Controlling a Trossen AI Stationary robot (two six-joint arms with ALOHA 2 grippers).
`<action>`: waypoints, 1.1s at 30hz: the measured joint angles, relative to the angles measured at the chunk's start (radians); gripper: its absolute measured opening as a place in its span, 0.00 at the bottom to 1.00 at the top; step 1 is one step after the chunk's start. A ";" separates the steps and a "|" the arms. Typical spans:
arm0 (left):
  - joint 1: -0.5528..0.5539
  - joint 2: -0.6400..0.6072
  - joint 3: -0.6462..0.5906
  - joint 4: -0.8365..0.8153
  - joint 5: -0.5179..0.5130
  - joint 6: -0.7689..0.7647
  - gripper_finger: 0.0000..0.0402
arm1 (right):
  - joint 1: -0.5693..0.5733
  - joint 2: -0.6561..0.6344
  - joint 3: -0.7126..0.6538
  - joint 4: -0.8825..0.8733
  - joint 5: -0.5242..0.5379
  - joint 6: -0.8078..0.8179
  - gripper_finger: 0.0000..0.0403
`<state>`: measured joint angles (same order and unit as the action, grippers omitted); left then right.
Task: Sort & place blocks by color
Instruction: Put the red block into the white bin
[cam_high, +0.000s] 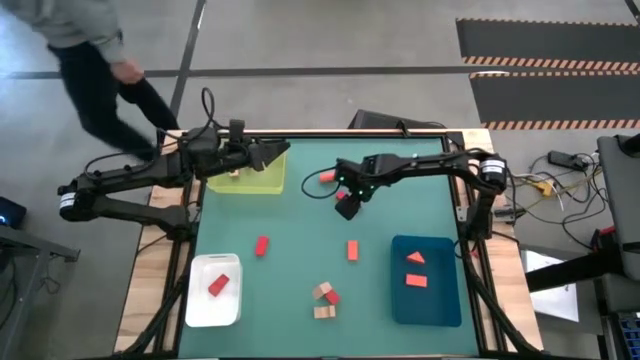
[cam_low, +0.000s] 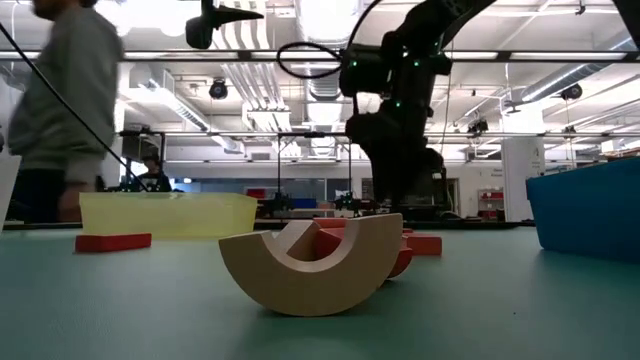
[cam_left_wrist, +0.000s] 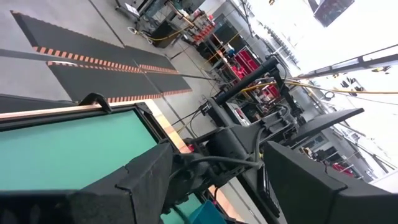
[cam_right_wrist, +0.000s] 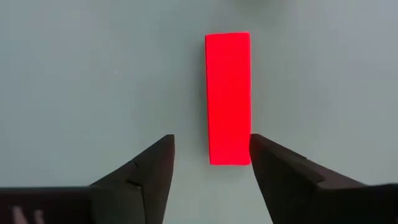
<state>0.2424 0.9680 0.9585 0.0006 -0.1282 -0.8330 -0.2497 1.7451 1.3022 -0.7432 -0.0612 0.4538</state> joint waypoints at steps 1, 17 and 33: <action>0.000 0.000 0.000 0.000 0.000 0.000 0.59 | 0.000 0.009 0.000 0.000 0.000 -0.001 0.50; 0.000 0.000 0.000 0.000 -0.008 0.001 0.59 | 0.000 0.127 0.000 0.017 0.012 0.003 0.46; 0.000 0.000 -0.022 -0.002 -0.008 0.008 0.59 | 0.001 0.071 -0.002 0.009 -0.013 -0.005 0.29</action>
<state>0.2424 0.9680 0.9369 -0.0013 -0.1360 -0.8249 -0.2490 1.8161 1.3003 -0.7345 -0.0744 0.4484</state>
